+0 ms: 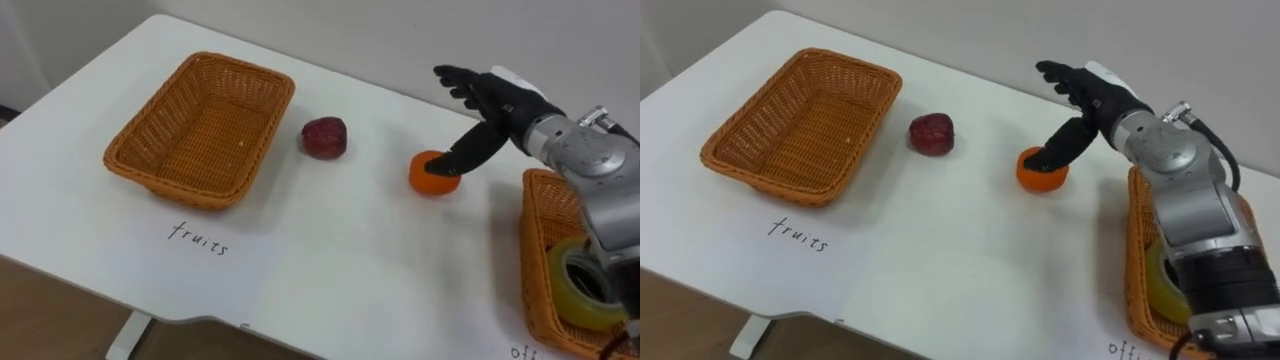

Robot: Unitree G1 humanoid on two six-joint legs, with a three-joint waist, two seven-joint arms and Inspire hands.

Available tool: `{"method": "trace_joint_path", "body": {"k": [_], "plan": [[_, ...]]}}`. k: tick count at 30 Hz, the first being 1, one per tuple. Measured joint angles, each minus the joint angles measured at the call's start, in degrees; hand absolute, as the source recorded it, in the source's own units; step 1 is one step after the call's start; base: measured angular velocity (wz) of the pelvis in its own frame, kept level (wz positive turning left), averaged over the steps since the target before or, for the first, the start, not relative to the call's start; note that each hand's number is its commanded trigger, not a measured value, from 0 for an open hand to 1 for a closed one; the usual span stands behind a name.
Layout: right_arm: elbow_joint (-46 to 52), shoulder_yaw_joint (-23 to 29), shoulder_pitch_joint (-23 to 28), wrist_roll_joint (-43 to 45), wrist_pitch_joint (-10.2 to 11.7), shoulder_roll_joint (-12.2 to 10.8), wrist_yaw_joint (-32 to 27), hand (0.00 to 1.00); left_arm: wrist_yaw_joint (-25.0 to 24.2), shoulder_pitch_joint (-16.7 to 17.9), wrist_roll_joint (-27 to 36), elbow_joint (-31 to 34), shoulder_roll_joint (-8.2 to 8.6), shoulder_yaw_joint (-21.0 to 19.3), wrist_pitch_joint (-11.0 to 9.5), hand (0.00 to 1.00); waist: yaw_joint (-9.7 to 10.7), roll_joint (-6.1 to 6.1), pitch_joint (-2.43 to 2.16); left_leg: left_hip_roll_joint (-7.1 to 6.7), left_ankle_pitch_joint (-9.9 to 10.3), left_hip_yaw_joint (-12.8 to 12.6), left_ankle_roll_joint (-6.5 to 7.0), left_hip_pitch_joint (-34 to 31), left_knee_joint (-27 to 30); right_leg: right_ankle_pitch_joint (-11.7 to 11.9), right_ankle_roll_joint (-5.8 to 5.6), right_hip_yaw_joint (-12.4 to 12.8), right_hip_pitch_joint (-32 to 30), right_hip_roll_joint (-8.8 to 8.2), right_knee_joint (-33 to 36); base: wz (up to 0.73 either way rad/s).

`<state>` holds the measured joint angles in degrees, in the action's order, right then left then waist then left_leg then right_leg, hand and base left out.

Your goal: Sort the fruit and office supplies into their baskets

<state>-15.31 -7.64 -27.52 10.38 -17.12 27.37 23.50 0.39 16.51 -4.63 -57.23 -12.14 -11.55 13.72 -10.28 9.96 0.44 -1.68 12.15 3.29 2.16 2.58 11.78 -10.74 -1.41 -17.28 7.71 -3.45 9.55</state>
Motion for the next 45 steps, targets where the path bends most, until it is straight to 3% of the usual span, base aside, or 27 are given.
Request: {"method": "trace_joint_path", "body": {"k": [6,18,28,35,40,45], "plan": [[-3.51,-2.60,0.00,1.71,0.01,0.00,2.04,0.00,0.04,-1.32,0.00,-0.12,-0.39,1.75,-0.46,0.00,-1.12,0.60,0.00,0.00,0.00,0.03,0.00,-0.02,0.05,0.00,0.00,0.19,-0.02,-0.06,0.03,0.00],[-5.71,-4.83,0.00,3.72,0.01,0.03,4.25,0.00,0.24,-1.89,-0.01,-0.91,-0.54,1.79,-0.40,0.00,-2.75,0.62,0.01,-0.05,0.01,0.19,0.00,-0.48,0.65,0.00,0.00,-0.08,-0.14,-0.03,0.05,0.00],[-6.80,-6.52,-0.01,4.95,0.02,0.03,4.21,0.00,0.62,-2.20,-0.01,-0.92,-1.28,3.80,-0.41,0.00,-2.87,1.30,0.26,-0.04,0.00,0.38,-0.03,-1.37,1.02,0.00,0.01,-0.23,-0.73,-0.06,0.06,0.00],[-9.01,-7.04,-0.05,6.64,0.87,0.04,2.15,0.00,0.71,-3.51,0.03,-1.36,-2.63,5.00,-0.50,0.00,-3.35,1.58,0.34,-0.10,0.01,0.59,-0.01,-1.81,1.54,0.00,0.01,-0.09,-0.77,-0.10,0.06,0.03],[-11.16,-7.04,-0.04,9.71,1.32,0.04,0.32,0.00,0.71,-3.77,-0.05,-1.39,-2.66,5.00,-1.21,0.00,-3.84,1.37,0.48,-0.11,0.04,0.71,-0.05,-2.43,1.71,0.00,0.01,-0.17,-1.07,-0.07,0.09,0.01],[-11.29,-7.00,-0.83,16.85,1.27,0.04,-2.52,0.00,0.76,-3.41,-0.01,-1.86,-2.45,5.04,-1.13,0.00,-3.83,0.82,0.32,-0.21,0.01,0.45,-0.06,-4.56,2.56,0.03,0.05,-0.41,-2.86,-0.22,0.27,-0.01]]}}
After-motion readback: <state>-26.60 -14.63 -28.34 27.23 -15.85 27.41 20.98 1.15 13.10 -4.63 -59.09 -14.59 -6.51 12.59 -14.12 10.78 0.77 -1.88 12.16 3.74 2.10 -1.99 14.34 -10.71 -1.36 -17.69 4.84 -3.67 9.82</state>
